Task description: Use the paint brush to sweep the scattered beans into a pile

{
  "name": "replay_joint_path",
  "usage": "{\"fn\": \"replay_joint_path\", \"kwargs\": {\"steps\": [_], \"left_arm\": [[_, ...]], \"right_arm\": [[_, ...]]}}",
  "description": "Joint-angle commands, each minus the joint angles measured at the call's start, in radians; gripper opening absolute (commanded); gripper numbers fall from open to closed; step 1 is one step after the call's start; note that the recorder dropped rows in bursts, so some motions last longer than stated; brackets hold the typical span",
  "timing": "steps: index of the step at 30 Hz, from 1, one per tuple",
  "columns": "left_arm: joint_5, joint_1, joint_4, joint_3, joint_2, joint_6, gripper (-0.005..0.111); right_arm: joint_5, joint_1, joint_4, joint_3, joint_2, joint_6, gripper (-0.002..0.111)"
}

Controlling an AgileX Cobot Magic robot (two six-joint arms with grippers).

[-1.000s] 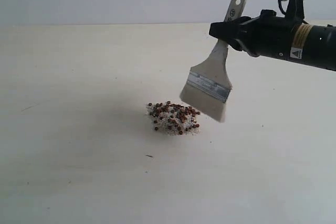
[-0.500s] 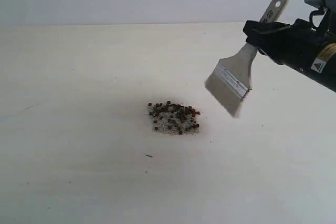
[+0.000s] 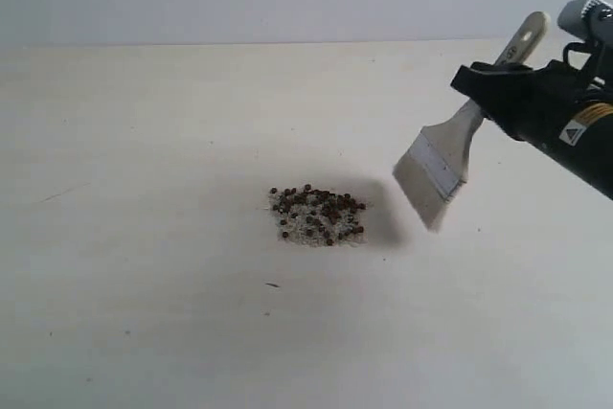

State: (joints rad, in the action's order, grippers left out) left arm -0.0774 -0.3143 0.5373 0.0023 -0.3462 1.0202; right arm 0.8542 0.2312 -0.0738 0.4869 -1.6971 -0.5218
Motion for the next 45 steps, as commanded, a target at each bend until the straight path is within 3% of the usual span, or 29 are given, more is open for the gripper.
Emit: {"fn": "replay_joint_path", "kwargs": {"steps": [1,6,12,26,35,45], "left_arm": [[-0.002,-0.001,-0.002,-0.002,0.008,0.000,0.000],[-0.002,-0.001,-0.002,-0.002,0.008,0.000,0.000],[-0.002,-0.001,-0.002,-0.002,0.008,0.000,0.000],[-0.002,-0.001,-0.002,-0.002,0.008,0.000,0.000],[-0.002,-0.001,-0.002,-0.002,0.008,0.000,0.000],[-0.002,-0.001,-0.002,-0.002,0.008,0.000,0.000]], "right_arm": [[0.020,0.127,0.224,-0.002,0.008,0.219,0.000],[0.070,0.231,0.454,-0.002,0.008,0.399,0.000],[0.107,0.293,0.481,-0.002,0.006,0.398,0.000],[0.059,0.293,0.480,-0.002,-0.108,0.297,0.000],[0.053,0.293,0.322,0.021,-0.133,0.176,0.000],[0.060,0.293,0.389,0.020,-0.109,0.316,0.000]]}}
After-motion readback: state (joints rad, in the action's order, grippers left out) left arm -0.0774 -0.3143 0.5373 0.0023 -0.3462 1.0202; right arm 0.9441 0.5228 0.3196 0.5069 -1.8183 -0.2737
